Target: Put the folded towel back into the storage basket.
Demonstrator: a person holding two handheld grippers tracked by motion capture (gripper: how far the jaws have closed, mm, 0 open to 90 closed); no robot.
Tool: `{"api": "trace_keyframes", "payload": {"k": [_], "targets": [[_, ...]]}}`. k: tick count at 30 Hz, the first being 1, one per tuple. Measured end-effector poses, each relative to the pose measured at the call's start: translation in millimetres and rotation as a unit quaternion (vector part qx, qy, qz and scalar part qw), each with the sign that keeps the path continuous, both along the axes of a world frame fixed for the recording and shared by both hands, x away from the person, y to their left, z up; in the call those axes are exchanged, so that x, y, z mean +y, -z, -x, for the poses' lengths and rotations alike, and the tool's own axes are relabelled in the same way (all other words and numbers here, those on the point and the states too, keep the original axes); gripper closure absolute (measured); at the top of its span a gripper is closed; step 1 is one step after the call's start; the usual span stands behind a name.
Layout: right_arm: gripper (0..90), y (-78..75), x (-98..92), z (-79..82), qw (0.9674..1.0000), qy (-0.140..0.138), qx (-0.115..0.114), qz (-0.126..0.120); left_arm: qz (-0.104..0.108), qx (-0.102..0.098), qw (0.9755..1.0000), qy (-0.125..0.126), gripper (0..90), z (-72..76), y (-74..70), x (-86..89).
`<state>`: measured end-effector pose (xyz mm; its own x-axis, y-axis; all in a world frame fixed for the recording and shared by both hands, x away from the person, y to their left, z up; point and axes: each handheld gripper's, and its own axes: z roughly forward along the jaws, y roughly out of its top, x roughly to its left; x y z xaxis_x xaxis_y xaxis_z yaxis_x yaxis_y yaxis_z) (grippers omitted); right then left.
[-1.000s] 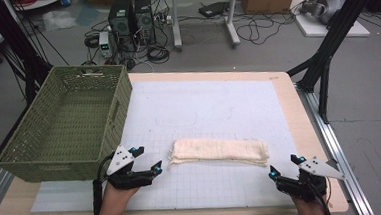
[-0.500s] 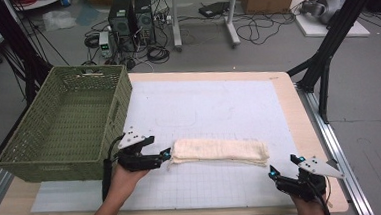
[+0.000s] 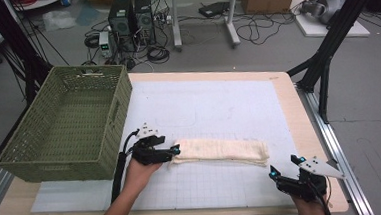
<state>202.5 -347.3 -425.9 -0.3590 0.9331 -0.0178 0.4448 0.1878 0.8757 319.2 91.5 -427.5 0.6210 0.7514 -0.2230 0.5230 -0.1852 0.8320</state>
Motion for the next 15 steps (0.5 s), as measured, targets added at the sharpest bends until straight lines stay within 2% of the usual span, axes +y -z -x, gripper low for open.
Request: {"api": "trace_keyframes", "payload": {"k": [2,4,5,6,8,11,15], "targets": [[17.5,-0.1,0.2,-0.2,1.0000,0.000,0.000,-0.001,-0.001,0.001,1.0000,-0.005,32.2,-0.3,0.8,-2.0],[17.5,-0.2,0.8,-0.7,1.0000,0.000,0.001,-0.002,-0.023,0.008,0.9997,0.000,32.4,-1.3,4.8,-9.4],[17.5,-0.2,0.8,-0.7,1.0000,0.000,0.001,-0.002,-0.023,0.008,0.9997,0.000,32.8,-1.3,4.8,-9.4],[17.5,0.0,1.7,-1.2,1.0000,-0.002,0.000,-0.001,-0.042,0.013,0.9990,0.006,33.1,-1.2,7.6,-14.7],[17.6,0.0,1.8,-0.9,1.0000,-0.004,0.000,0.002,-0.050,0.014,0.9986,0.010,34.2,-0.9,8.7,-17.3],[17.6,-0.1,1.0,-0.6,1.0000,-0.003,0.000,-0.002,-0.081,0.012,0.9963,0.025,36.7,1.1,11.7,-27.9],[17.6,0.3,0.2,-0.9,1.0000,-0.002,0.002,-0.002,-0.122,0.010,0.9917,0.039,41.7,2.8,15.1,-34.6]]}}
